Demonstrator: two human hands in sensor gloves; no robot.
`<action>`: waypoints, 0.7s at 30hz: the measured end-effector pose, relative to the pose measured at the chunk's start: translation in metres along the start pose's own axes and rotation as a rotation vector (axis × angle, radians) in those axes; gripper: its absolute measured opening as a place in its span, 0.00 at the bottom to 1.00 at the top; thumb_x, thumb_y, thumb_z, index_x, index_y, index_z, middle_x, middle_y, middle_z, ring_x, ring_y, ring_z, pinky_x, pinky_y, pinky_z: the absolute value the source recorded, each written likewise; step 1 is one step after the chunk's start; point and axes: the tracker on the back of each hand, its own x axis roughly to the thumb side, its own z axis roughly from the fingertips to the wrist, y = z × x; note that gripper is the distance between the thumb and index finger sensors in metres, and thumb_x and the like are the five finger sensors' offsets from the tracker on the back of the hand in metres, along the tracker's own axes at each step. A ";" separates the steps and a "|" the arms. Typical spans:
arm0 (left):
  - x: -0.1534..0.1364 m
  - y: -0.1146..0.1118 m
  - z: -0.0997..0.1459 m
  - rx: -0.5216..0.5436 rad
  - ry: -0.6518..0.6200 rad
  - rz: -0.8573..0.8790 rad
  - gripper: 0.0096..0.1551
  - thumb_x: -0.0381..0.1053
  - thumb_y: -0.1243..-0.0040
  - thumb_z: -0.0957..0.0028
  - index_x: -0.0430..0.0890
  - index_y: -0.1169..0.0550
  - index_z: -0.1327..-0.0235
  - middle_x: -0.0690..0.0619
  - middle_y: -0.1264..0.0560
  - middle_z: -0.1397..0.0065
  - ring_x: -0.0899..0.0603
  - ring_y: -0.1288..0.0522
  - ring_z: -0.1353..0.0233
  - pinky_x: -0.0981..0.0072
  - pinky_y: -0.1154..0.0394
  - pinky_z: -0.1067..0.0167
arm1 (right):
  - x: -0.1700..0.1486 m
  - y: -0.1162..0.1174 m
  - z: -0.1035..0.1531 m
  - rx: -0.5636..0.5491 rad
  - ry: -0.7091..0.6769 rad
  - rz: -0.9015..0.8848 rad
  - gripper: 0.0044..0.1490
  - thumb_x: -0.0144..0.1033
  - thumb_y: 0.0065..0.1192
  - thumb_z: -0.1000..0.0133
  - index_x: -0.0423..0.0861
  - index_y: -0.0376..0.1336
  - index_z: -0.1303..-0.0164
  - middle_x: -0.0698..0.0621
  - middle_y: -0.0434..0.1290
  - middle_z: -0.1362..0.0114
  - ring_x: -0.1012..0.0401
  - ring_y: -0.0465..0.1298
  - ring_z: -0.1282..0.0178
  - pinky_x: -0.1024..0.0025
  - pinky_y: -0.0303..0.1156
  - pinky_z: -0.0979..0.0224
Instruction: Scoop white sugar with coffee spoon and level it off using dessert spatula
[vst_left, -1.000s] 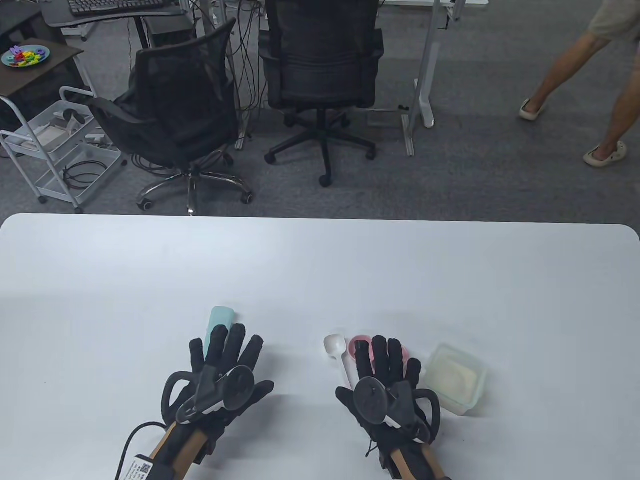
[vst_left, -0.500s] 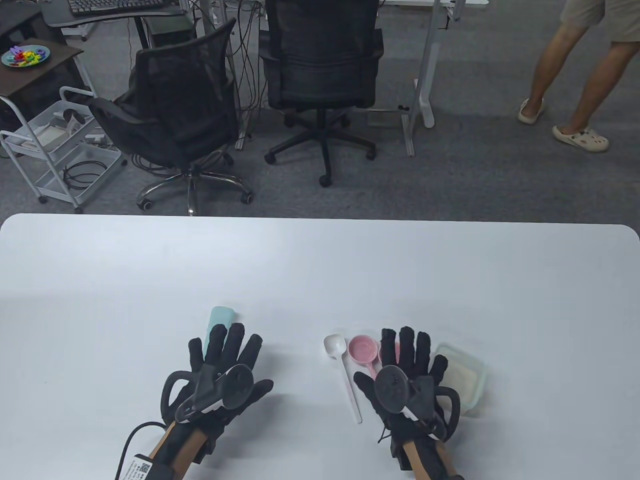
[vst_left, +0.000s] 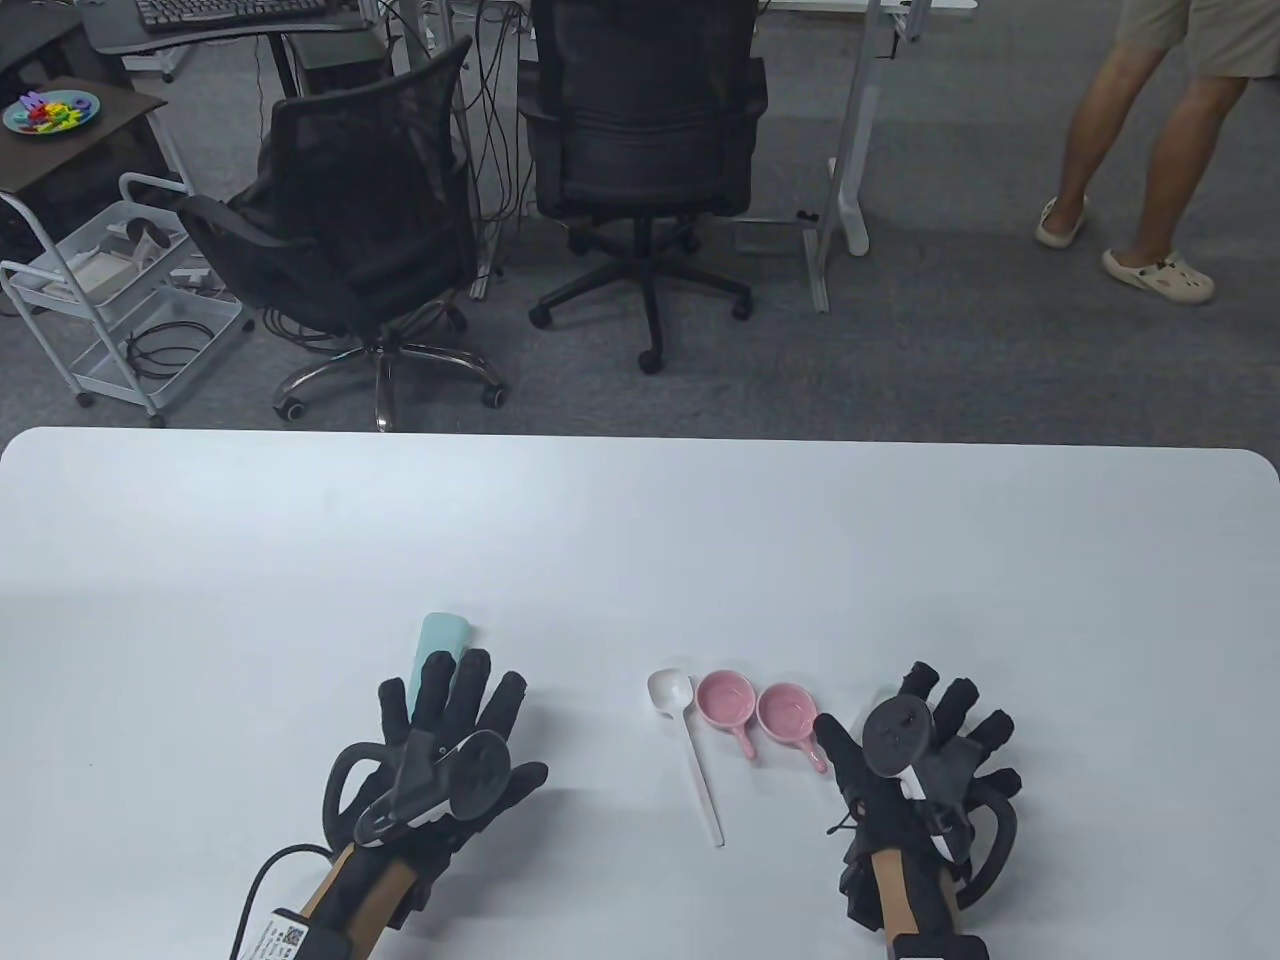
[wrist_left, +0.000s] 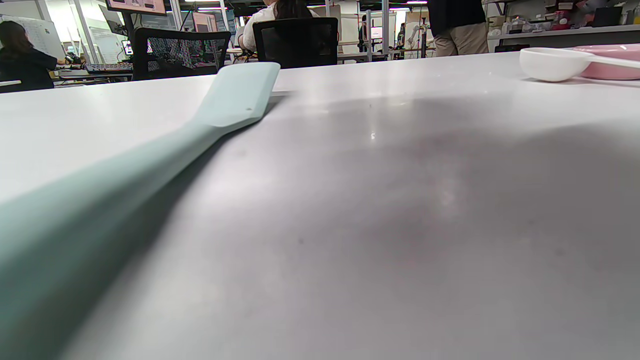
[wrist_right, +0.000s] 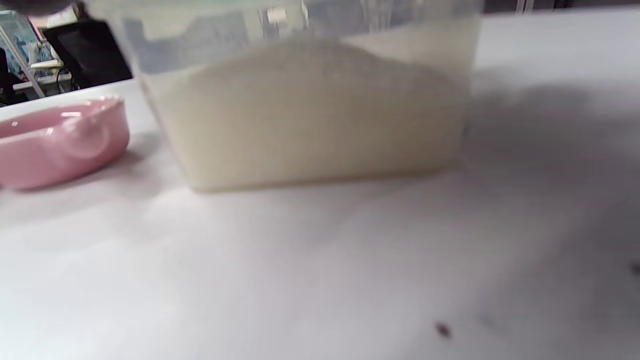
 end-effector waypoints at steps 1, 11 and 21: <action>0.000 0.000 0.000 -0.005 0.002 -0.003 0.54 0.82 0.62 0.46 0.61 0.58 0.09 0.48 0.64 0.06 0.28 0.61 0.08 0.21 0.59 0.24 | 0.000 0.000 0.000 0.014 0.005 -0.032 0.71 0.78 0.53 0.41 0.45 0.29 0.07 0.29 0.26 0.06 0.21 0.30 0.14 0.14 0.45 0.25; 0.002 -0.004 -0.002 -0.034 0.009 -0.024 0.54 0.82 0.62 0.46 0.62 0.57 0.09 0.48 0.64 0.06 0.28 0.61 0.08 0.21 0.59 0.24 | 0.002 -0.001 -0.006 0.002 0.039 -0.026 0.71 0.77 0.59 0.38 0.45 0.31 0.05 0.29 0.30 0.04 0.21 0.42 0.13 0.24 0.61 0.25; -0.008 0.013 0.002 0.013 0.014 0.055 0.54 0.82 0.62 0.46 0.62 0.58 0.09 0.48 0.64 0.06 0.28 0.62 0.07 0.21 0.59 0.23 | 0.014 -0.053 0.008 -0.110 0.018 -0.086 0.72 0.73 0.64 0.39 0.42 0.33 0.06 0.29 0.32 0.04 0.20 0.45 0.14 0.23 0.62 0.25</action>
